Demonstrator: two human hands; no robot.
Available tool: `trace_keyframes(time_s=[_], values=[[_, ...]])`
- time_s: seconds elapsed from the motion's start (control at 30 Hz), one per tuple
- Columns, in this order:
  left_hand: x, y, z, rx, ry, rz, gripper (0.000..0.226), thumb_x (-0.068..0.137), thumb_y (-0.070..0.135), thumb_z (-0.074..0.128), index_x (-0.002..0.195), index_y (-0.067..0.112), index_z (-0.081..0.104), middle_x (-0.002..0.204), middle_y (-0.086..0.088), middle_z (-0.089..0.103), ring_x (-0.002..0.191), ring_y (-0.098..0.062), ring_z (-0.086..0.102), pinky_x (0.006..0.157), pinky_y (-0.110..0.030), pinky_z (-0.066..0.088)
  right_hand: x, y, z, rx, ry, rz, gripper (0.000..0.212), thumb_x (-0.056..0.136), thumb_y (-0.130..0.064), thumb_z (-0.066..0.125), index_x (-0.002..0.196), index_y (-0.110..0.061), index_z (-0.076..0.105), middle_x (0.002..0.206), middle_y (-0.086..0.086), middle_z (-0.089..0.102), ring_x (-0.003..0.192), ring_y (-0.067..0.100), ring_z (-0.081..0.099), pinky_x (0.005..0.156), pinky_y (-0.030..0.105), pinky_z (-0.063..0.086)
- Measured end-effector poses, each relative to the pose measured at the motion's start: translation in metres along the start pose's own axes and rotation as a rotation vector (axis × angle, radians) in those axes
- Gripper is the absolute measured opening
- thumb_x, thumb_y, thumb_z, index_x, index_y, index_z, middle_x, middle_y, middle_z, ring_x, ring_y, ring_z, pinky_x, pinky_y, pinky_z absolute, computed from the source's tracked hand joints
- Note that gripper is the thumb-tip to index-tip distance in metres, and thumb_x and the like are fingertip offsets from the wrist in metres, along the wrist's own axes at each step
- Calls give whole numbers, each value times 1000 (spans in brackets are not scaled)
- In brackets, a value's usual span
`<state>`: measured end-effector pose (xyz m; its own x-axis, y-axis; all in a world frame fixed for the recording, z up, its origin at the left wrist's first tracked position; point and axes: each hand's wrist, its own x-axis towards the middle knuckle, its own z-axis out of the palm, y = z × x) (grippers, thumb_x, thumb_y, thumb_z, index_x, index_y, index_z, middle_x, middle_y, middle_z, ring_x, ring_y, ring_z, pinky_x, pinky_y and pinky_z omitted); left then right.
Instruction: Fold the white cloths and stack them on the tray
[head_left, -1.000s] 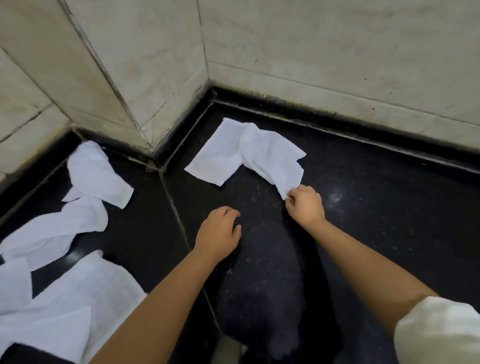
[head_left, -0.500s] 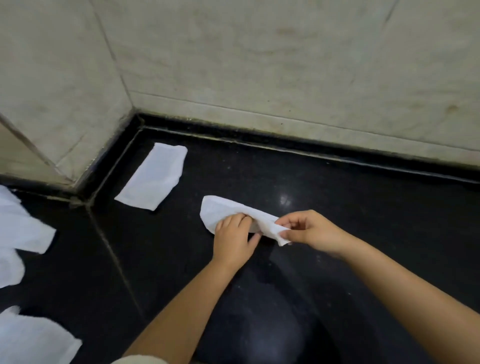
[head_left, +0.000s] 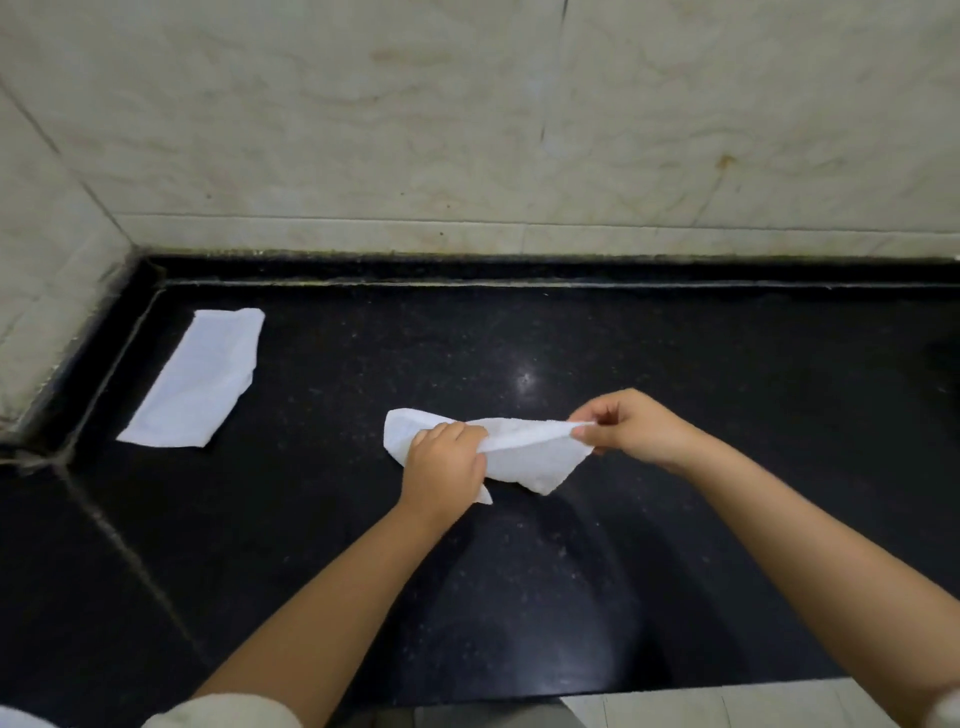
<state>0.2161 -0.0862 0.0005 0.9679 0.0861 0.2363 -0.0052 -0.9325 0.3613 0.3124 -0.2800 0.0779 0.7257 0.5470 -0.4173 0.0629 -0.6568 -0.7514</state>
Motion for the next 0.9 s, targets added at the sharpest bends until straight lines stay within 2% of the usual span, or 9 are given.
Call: trace_keyframes(time_s=[0.13, 0.27, 0.33, 0.43, 0.57, 0.63, 0.77, 0.83, 0.9], values=[[11, -20, -29, 15, -121, -40, 51, 75, 28, 25, 84, 6, 70, 75, -13, 69, 75, -30, 65, 64, -37, 52, 12, 11, -24, -253, 203, -30, 16, 88, -8, 56, 92, -4, 71, 90, 13, 70, 80, 15, 56, 72, 25, 39], [46, -24, -76, 44, -29, -76, 75, 68, 46, 10, 95, 5, 65, 92, -15, 67, 87, -33, 62, 72, -43, 50, 19, -18, -41, -291, 528, -143, 23, 91, -11, 52, 105, -4, 68, 108, 15, 67, 100, 25, 59, 80, 26, 38], [61, -23, -99, 23, 77, -70, 65, 79, 42, 19, 100, 3, 66, 99, -18, 68, 94, -34, 62, 78, -42, 50, 13, -35, -47, -248, 665, -252, 22, 90, -9, 52, 104, -4, 68, 104, 17, 67, 100, 29, 59, 83, 27, 40], [62, -29, -114, 20, 231, -13, 30, 91, 8, 46, 114, -1, 63, 112, -22, 66, 105, -39, 61, 89, -44, 47, -6, -40, -44, -269, 732, -419, 18, 87, -4, 57, 99, 0, 70, 97, 19, 70, 93, 30, 61, 82, 30, 43], [22, -40, -101, 22, 47, 168, 34, 86, 21, 35, 99, 16, 66, 87, -18, 72, 78, -34, 69, 67, -40, 55, -25, -2, -28, -362, 465, -425, 12, 85, -5, 62, 90, 0, 72, 84, 10, 70, 77, 22, 62, 67, 12, 39], [-7, -50, -81, 28, -138, 232, 39, 84, 24, 34, 93, 11, 70, 83, -14, 73, 73, -30, 70, 62, -35, 57, -30, 23, -14, -382, 212, -298, 11, 85, -6, 61, 86, -2, 72, 77, 1, 65, 68, 1, 57, 62, 4, 37], [-51, -50, -47, -85, -733, -66, 24, 96, 19, 42, 118, 16, 51, 89, -6, 60, 85, -23, 57, 73, -30, 46, -34, 63, 14, -374, -216, -51, 18, 84, -4, 61, 73, -14, 71, 62, -13, 59, 51, -15, 51, 59, 9, 39], [-61, -44, -35, -158, -930, -143, 16, 96, 20, 44, 112, 18, 44, 80, 5, 47, 77, -14, 49, 64, -24, 40, -34, 76, 22, -258, -368, 80, 29, 85, -1, 57, 67, -23, 66, 57, -14, 61, 50, -11, 55, 58, 13, 43], [-61, -41, -30, -229, -1000, -200, 3, 96, 20, 46, 98, 19, 46, 79, 8, 45, 75, -11, 49, 65, -23, 44, -32, 83, 25, -186, -426, 174, 28, 87, -1, 54, 71, -21, 64, 60, -10, 64, 55, -5, 62, 57, 14, 45]])
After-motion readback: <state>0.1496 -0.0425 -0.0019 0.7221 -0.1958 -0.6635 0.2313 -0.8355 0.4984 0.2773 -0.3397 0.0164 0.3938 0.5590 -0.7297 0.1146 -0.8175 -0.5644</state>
